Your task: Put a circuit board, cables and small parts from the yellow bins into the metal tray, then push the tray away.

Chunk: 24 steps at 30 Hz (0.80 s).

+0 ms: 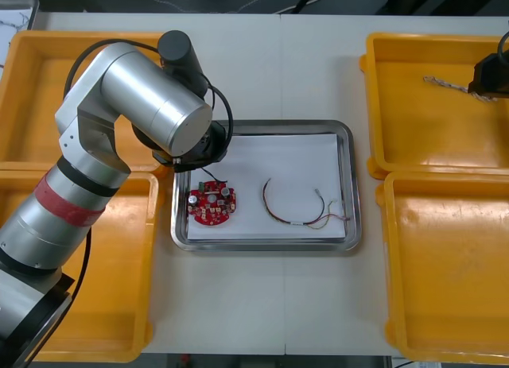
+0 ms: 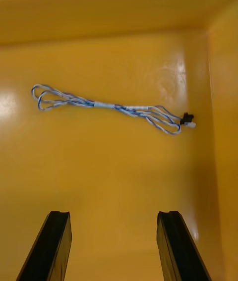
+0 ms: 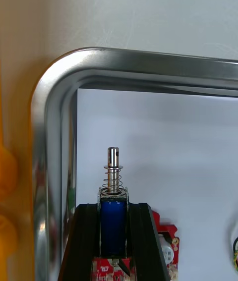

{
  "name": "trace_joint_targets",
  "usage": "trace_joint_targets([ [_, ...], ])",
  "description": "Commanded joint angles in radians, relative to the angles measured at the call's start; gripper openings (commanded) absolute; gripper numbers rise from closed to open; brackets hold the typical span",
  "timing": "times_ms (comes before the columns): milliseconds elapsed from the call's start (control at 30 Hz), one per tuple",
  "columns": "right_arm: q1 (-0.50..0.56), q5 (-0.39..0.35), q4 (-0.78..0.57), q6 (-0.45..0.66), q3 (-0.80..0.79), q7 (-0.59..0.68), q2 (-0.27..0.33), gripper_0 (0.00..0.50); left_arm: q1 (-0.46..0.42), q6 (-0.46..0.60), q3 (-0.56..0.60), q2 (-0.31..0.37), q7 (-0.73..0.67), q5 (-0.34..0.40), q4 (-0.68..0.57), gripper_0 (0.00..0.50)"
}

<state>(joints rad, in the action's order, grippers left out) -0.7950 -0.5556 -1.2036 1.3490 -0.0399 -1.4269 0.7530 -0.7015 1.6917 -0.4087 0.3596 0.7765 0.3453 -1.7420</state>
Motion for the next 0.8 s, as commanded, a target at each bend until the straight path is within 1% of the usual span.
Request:
trace_joint_targets([
  [33, -0.107, -0.003, 0.113, -0.113, 0.071, -0.038, 0.048, 0.5, 0.005, -0.046, -0.025, -0.039, 0.122, -0.029, 0.024, 0.0],
  [233, -0.147, -0.01, 0.245, -0.312, 0.141, -0.05, 0.048, 0.5, 0.005, -0.096, -0.039, -0.048, 0.148, -0.037, 0.059, 0.0],
  [333, -0.153, -0.015, 0.28, -0.383, 0.17, -0.056, 0.048, 0.5, 0.007, -0.118, -0.053, -0.05, 0.159, -0.048, 0.075, 0.0],
  [700, -0.156, -0.033, 0.357, -0.528, 0.218, -0.092, 0.048, 0.5, 0.007, -0.144, -0.068, -0.054, 0.185, -0.058, 0.107, 0.0],
  [800, -0.156, -0.043, 0.386, -0.568, 0.222, -0.095, 0.039, 0.5, 0.007, -0.153, -0.068, -0.054, 0.19, -0.065, 0.116, 0.0],
])
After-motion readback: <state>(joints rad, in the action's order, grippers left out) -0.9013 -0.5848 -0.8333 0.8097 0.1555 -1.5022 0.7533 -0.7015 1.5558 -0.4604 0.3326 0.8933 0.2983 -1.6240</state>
